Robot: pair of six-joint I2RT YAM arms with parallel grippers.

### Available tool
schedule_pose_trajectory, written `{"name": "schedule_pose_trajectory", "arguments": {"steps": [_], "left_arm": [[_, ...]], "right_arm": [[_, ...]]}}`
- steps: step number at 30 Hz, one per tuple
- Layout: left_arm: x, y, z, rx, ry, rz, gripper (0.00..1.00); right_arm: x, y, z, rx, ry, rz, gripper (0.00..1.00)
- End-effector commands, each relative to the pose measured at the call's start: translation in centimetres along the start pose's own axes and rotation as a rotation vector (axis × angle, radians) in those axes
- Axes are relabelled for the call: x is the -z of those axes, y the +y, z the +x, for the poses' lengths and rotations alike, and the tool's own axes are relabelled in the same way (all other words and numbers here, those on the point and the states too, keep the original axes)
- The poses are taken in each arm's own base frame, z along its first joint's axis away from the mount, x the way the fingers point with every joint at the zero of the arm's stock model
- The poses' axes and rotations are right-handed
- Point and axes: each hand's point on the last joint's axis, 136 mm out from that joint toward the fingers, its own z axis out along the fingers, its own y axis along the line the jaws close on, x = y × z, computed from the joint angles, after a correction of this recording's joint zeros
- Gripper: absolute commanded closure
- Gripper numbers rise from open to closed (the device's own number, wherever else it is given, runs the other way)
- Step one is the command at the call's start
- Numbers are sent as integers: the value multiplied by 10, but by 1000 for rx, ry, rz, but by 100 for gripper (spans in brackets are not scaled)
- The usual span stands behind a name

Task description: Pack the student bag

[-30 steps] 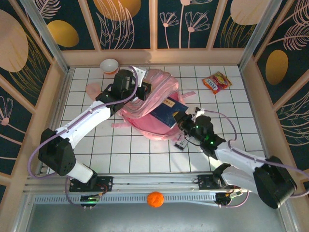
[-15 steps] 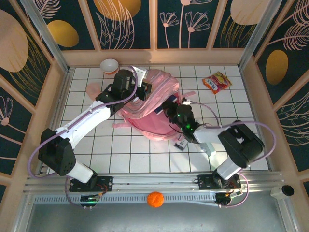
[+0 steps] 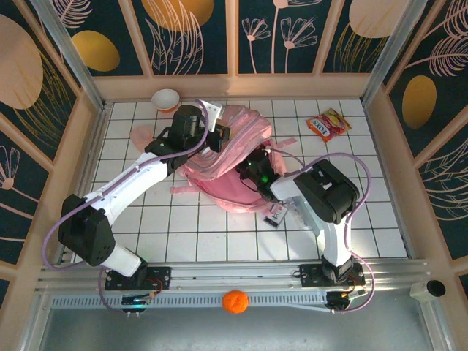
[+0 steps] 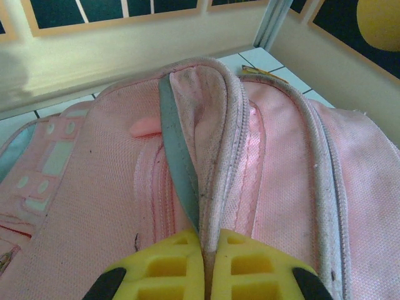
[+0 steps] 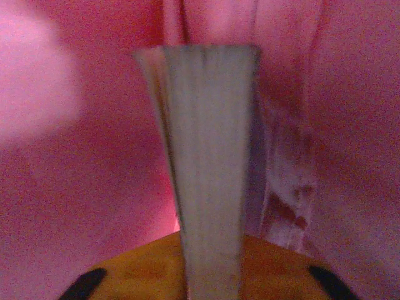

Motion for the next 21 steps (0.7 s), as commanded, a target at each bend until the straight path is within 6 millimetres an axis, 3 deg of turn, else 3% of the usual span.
{"name": "schedule_pose_trajectory", "arguments": {"steps": [1,6,15,19,21], "left_arm": [[19,-13,-62,-45,-214,34,100],[16,-4,-60,-46,-207,5,100],[16,12,-56,-48,-195,-43,100],[16,14,-49,-58,-181,-52,100],[15,16,-42,-69,-169,-56,100]], "right_arm": [[-2,-15,5,7,1,83,62],[17,-23,3,39,-1,152,42],[73,-32,5,98,9,220,34],[102,-23,3,163,5,226,34],[123,-9,-4,223,-12,226,34]]}}
